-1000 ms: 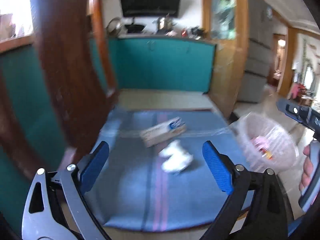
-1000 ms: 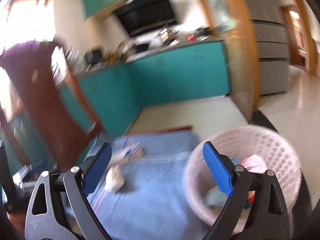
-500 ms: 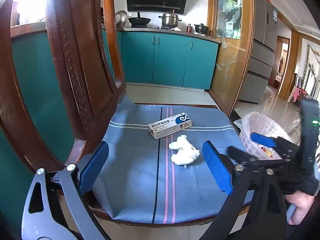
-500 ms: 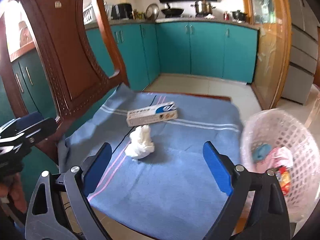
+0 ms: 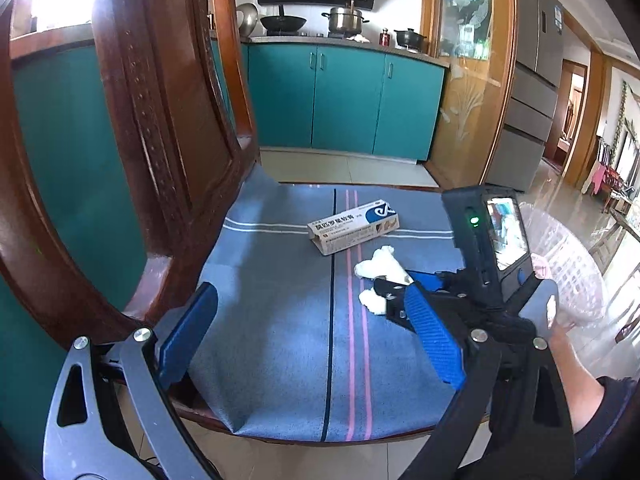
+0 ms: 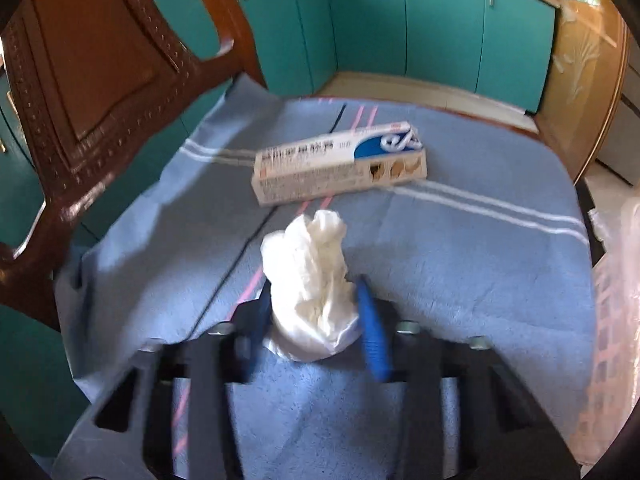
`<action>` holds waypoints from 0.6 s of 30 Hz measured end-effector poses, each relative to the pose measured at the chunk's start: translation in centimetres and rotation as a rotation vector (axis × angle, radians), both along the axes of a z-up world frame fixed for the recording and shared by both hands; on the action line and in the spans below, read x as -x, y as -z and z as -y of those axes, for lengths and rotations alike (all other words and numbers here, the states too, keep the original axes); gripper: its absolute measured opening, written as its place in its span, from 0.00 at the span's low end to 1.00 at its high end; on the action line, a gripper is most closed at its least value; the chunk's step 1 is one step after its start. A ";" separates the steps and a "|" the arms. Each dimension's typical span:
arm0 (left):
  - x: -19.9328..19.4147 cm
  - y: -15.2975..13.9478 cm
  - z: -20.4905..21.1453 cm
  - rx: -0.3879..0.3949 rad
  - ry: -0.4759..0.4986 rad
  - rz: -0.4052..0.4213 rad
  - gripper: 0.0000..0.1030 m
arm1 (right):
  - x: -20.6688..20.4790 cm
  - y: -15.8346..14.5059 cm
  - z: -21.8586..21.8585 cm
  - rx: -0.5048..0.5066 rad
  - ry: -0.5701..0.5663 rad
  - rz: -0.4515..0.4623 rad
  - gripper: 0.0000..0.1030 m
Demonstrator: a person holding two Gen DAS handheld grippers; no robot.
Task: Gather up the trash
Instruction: 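Grasp the white tissue with the right tool while the left grasps the white medicine box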
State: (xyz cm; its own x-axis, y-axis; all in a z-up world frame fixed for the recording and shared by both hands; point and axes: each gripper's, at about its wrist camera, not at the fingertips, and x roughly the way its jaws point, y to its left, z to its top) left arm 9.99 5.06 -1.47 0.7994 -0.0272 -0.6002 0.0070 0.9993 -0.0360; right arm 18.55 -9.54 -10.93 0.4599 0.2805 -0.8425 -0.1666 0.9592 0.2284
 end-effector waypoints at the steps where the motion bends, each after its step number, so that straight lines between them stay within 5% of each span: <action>1: -0.1 0.1 0.1 -0.003 0.002 -0.001 0.91 | 0.1 -0.2 0.3 -0.012 0.003 0.008 0.32; 9: -3.7 1.6 2.1 -0.036 0.115 -0.024 0.91 | 2.4 -6.6 6.0 -0.123 0.092 0.106 0.31; 18: -15.3 5.8 5.6 -0.239 0.307 -0.150 0.91 | 4.2 -9.1 11.7 -0.185 0.168 0.158 0.31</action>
State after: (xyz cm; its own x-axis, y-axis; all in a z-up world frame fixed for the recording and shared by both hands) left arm 25.29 -0.56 -7.26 0.6789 -0.0960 -0.7279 0.3182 0.9319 0.1739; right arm 14.36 -21.29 -1.78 0.6344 0.3310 -0.6986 -0.0560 0.9210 0.3854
